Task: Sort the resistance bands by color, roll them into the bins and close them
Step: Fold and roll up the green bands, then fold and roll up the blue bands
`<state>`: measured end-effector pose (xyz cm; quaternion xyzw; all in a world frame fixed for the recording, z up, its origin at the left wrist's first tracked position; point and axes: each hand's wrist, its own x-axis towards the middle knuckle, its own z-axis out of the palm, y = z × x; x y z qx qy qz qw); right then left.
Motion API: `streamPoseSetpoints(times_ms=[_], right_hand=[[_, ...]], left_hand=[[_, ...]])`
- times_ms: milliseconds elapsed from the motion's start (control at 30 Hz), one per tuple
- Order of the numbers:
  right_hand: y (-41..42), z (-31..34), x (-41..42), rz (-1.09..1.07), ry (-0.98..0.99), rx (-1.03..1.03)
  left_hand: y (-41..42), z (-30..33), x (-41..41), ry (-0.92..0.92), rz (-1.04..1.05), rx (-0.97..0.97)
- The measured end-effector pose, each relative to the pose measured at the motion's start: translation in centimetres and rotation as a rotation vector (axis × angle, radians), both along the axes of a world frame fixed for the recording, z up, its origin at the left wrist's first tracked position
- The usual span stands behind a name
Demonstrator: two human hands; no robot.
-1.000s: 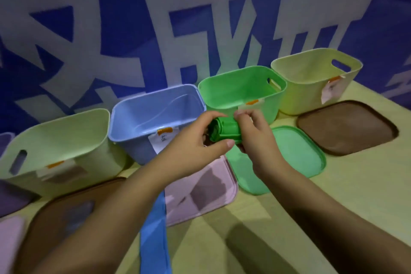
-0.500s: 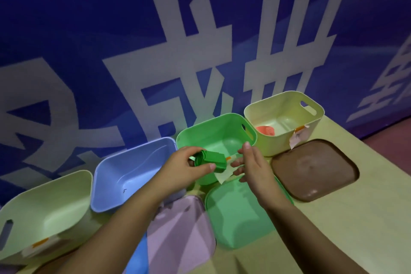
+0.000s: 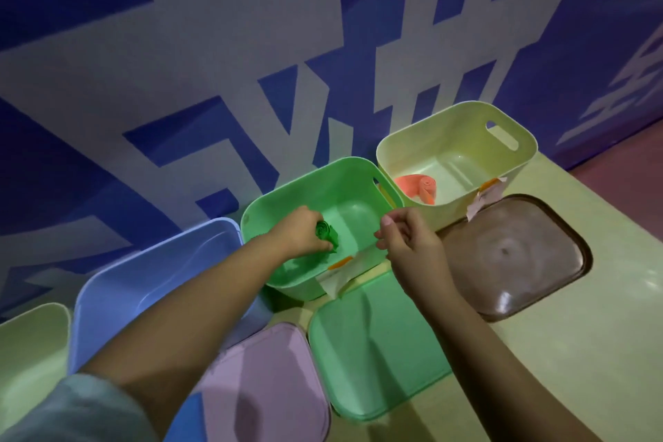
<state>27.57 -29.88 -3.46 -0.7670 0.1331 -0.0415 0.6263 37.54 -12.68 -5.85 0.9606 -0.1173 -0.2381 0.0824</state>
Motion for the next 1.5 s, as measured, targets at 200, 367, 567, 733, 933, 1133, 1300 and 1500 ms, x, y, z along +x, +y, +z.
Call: streamPoseSetpoints(times_ms=[200, 367, 567, 733, 933, 1133, 1300, 1500], right_hand=[[-0.2, -1.1, -0.2, 0.037, 0.021, -0.009], [0.0, -1.2, -0.5, 0.055, 0.036, -0.02], [-0.1, -0.6, -1.3, 0.036, 0.026, -0.008], [0.1, 1.6, -3.7, 0.059, -0.044, -0.048], [3.2, 4.7, -10.5, 0.176, -0.164, -0.056], [8.4, 0.6, -16.6, 0.35, -0.042, -0.072], [13.8, -6.8, -20.1, 0.586, 0.073, -0.181], [17.4, -10.1, -20.1, 0.734, 0.073, -0.088]], left_hand=[[-0.7, -2.6, 1.0, 0.03, -0.111, 0.107], [-1.0, -3.0, 0.4, 0.032, -0.081, 0.072], [-1.2, -1.9, -0.4, 0.033, -0.078, 0.08], [0.4, 3.0, -3.2, -0.133, 0.079, -0.107], [5.3, 8.4, -16.2, -0.305, 0.399, -0.654], [10.5, 5.1, -30.4, -0.303, 0.736, -1.059], [13.6, -1.5, -37.2, -0.296, 0.864, -1.005], [16.5, -7.4, -39.8, -0.426, 0.997, -1.019]])
